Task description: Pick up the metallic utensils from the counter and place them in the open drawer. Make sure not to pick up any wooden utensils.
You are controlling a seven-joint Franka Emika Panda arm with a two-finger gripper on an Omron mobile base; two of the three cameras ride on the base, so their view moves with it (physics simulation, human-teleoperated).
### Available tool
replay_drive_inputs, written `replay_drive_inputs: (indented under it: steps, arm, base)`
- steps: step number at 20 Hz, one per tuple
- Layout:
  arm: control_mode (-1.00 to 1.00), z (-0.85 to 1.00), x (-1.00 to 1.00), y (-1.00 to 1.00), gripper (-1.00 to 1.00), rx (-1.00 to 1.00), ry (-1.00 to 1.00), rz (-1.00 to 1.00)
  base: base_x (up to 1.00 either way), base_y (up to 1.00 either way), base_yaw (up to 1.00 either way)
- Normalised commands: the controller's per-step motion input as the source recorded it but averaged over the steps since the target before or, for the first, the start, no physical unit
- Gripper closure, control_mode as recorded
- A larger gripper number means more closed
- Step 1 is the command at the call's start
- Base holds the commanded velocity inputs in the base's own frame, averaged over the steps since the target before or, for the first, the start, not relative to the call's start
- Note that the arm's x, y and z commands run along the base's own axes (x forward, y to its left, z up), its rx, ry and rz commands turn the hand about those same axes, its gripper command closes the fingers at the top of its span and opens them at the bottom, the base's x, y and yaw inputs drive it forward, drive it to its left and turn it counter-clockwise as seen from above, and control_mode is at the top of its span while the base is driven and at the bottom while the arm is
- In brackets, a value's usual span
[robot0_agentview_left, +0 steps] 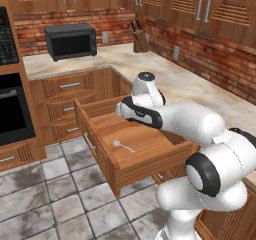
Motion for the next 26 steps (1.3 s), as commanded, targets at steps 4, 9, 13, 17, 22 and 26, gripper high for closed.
replay_drive_inputs:
  steps: [4, 9, 13, 17, 22, 26]
  arm:
    - [-1.0, 0.38, -0.7, -0.2, -1.0, 0.0, 0.0, -0.02]
    - [-1.0, 0.2, -0.82, -0.07, -1.0, 0.0, -0.22, 0.0]
    - [-1.0, 0.18, -0.57, -0.09, -1.0, 0.02, -0.23, 0.0]
    - [-1.0, 0.51, -0.6, -0.16, -1.0, 0.06, -0.28, 0.0]
    - [-1.0, 0.77, -0.85, -0.05, -1.0, 0.07, -0.37, 0.0]
    - [1.0, 0.74, -0.63, 0.0, -1.0, 0.04, -0.24, 0.0]
  base:
    - [0.0, 0.0, 0.0]
    - [0.0, 0.0, 0.0]
    - [0.0, 0.0, 0.0]
    - [0.0, 0.0, 0.0]
    - [0.0, 0.0, 0.0]
    - [-0.21, 0.0, 0.0]
